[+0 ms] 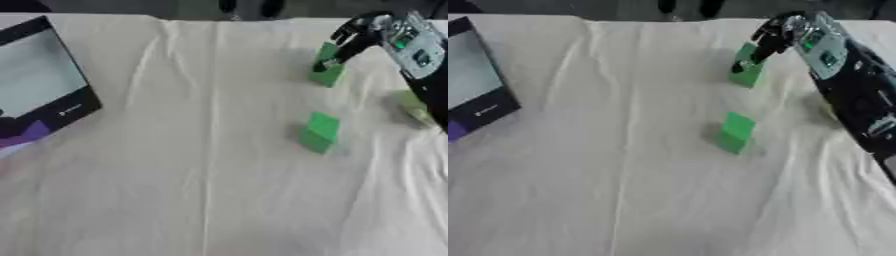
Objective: Pick up the objects with one hand, pass them to the other hand, and then place them into the box on the other side of the table.
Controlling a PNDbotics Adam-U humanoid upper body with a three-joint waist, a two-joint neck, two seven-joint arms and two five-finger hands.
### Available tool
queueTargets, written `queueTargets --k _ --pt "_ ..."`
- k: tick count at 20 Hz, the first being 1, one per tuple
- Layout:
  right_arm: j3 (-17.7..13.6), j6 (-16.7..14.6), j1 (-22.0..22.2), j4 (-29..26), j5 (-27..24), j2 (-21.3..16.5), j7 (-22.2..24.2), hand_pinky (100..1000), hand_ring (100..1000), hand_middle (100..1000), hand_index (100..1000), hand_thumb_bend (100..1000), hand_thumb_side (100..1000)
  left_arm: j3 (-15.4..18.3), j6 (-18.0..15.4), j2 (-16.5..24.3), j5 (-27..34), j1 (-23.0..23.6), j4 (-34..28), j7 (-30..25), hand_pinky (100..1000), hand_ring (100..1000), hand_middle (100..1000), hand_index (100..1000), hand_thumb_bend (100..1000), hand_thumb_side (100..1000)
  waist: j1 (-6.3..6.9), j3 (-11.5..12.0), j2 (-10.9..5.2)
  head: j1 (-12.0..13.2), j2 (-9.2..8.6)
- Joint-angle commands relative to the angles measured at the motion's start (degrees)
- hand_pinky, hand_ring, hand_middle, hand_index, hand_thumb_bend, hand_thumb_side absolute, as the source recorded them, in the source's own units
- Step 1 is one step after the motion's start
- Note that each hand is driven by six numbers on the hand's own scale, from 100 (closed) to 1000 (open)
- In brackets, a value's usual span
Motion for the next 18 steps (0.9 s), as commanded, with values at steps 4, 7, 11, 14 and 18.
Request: queueTargets --k 4,7,11,14,18 --pt "-1.0 0.2 -0.4 0.3 1.1 -2.1 0.5 898 860 846 875 628 238 0.2 0.1 0.3 -0.3 -0.9 -0.8 -0.2 952 571 546 628 455 650 -0.59 0.1 0.42 -0.2 -0.12" --pt "-1.1 0.1 -0.2 0.4 1.4 -2.4 1.0 900 861 845 874 601 217 0.2 0.1 0.3 -0.3 -0.8 -0.8 -0.1 952 570 546 628 453 648 -0.53 0.1 0.49 -0.2 -0.12" --pt "-1.1 0.0 -0.1 0.4 1.7 -2.7 1.9 906 862 843 873 574 202 0.1 0.2 0.3 -0.4 -0.7 -0.8 -0.2 953 570 545 628 450 647 -0.48 -0.1 0.52 -0.2 -0.12" --pt "-1.1 0.1 0.0 0.4 2.0 -2.8 2.2 904 861 841 871 572 202 0.1 0.3 0.2 -0.5 -0.7 -0.7 -0.3 953 570 545 627 450 648 -0.44 -0.1 0.57 -0.2 -0.14" --pt "-1.3 0.2 0.0 0.4 1.9 -2.8 1.8 901 858 836 864 542 181 0.1 0.3 0.2 -0.5 -0.7 -0.8 -0.2 955 570 544 627 448 648 -0.32 -0.2 0.68 -0.2 -0.14"
